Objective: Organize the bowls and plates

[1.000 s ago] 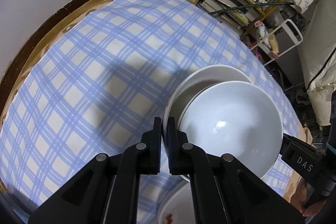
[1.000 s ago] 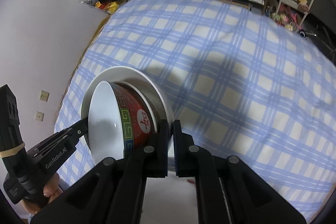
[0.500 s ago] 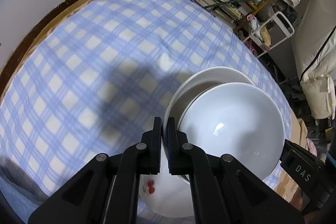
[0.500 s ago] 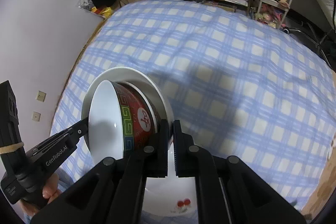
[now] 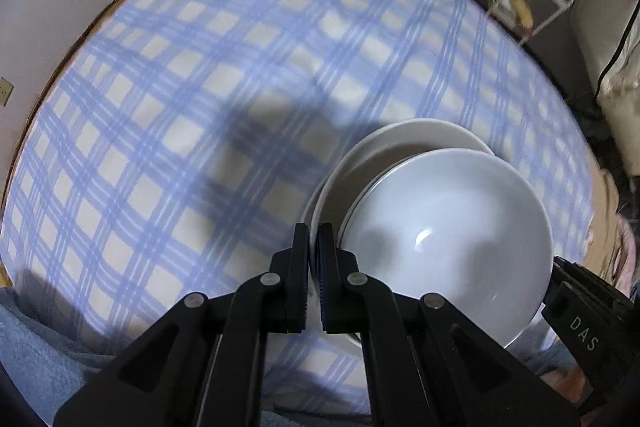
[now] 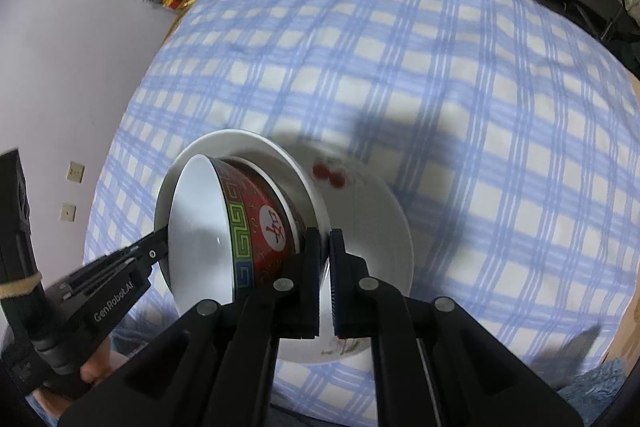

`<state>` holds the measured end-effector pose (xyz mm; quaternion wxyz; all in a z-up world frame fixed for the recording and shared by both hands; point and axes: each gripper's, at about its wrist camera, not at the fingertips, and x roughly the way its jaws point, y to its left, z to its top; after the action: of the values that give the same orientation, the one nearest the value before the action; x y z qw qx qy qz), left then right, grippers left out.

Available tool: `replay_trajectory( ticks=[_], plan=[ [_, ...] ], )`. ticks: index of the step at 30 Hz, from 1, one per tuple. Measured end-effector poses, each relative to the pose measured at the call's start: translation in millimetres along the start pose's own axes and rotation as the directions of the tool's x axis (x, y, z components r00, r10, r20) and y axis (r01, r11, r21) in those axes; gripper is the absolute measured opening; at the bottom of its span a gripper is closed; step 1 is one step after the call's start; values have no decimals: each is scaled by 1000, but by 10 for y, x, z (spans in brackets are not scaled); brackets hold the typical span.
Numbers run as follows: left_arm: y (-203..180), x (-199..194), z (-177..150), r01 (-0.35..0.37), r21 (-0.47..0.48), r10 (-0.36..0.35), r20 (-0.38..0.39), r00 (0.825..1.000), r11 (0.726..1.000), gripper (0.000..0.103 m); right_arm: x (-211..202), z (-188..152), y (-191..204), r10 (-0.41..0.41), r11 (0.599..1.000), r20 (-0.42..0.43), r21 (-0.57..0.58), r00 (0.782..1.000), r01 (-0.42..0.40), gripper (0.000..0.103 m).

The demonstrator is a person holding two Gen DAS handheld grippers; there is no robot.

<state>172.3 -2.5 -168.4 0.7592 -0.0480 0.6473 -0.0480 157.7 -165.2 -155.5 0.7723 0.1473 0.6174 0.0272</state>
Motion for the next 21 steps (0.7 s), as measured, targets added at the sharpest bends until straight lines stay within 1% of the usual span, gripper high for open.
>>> replay_trajectory(
  ticks=[1,3,5,7,9,11,13,16,20,21],
  plan=[
    [-15,53,-26,-14,9,14,-18,1000,1000,3,34,-33,-9,-4,1000,-7,-4,1000,4,8],
    [-53,40,-52,-30,22,30,-1,1000,999,3,116,-113,-46,-8,1000,-22,0,1000,8,8],
    [-85,21,-67,-42,35,42,9,999,999,3,99,-162,-95,10,1000,10,9,1000,-10,8],
    [-117,33,-90,-54,52,54,8,999,997,3,96,-177,-125,16,1000,10,10,1000,-16,8],
    [-139,21,-117,-71,70,70,21,997,995,7,91,-196,-147,20,1000,10,4,1000,-20,8],
    [-144,20,-133,-79,80,78,16,997,994,9,103,-201,-151,18,1000,5,13,1000,-18,8],
    [-139,14,-139,-88,87,87,13,996,992,11,99,-217,-182,19,1000,2,16,1000,-19,10],
    [-154,8,-162,-103,105,103,5,995,989,14,68,-263,-204,19,1000,4,-8,1000,-19,16],
    [-190,15,-183,-119,144,120,-2,993,982,14,34,-318,-226,16,998,14,-53,1000,-15,20],
    [-185,19,-179,-115,141,117,-6,993,983,14,28,-326,-227,10,998,10,-55,1000,-10,20]
  ],
)
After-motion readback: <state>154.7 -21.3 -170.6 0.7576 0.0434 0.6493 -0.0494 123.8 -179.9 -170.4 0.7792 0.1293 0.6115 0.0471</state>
